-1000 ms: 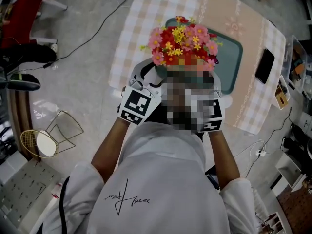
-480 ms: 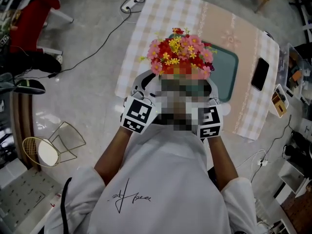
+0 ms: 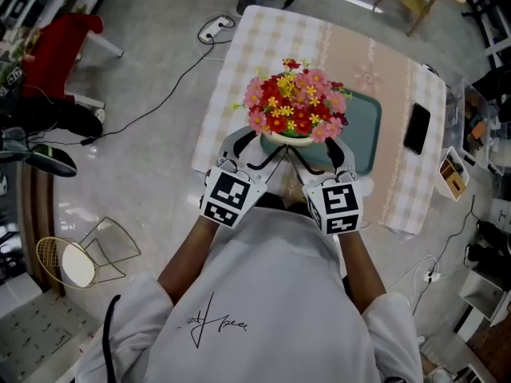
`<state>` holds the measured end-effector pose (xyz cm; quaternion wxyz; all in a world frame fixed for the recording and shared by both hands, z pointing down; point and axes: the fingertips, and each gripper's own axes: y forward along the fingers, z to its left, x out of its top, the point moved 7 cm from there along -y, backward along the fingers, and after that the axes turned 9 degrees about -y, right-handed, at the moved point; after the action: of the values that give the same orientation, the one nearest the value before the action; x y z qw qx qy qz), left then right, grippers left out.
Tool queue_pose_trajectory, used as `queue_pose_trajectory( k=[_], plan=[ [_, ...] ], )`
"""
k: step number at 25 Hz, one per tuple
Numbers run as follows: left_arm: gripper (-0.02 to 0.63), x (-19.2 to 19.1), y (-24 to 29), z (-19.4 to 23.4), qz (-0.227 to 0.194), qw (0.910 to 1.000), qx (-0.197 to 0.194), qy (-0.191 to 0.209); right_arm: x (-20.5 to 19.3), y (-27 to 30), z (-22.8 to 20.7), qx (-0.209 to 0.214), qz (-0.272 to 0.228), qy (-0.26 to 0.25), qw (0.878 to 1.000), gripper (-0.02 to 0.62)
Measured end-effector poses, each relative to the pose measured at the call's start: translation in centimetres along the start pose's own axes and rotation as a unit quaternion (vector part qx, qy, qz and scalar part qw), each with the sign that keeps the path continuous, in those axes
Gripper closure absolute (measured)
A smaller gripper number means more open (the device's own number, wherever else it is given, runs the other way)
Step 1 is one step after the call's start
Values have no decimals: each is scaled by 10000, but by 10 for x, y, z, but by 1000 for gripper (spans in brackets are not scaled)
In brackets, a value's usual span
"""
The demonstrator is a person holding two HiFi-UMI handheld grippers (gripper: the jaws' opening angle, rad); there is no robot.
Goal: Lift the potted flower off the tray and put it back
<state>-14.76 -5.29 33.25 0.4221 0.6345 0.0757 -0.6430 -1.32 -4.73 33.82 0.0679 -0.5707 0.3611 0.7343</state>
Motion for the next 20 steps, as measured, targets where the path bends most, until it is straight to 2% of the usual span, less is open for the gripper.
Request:
queue_pose_trajectory(
  k=[9, 20],
  plan=[
    [371, 5, -16, -8, -45, 10000, -33, 76, 8, -15, 11, -134, -95, -49, 9999, 264],
    [370, -1, -10, -12, 264, 9994, -166, 122, -3, -19, 13, -266, 23, 41, 9996, 264]
  ],
)
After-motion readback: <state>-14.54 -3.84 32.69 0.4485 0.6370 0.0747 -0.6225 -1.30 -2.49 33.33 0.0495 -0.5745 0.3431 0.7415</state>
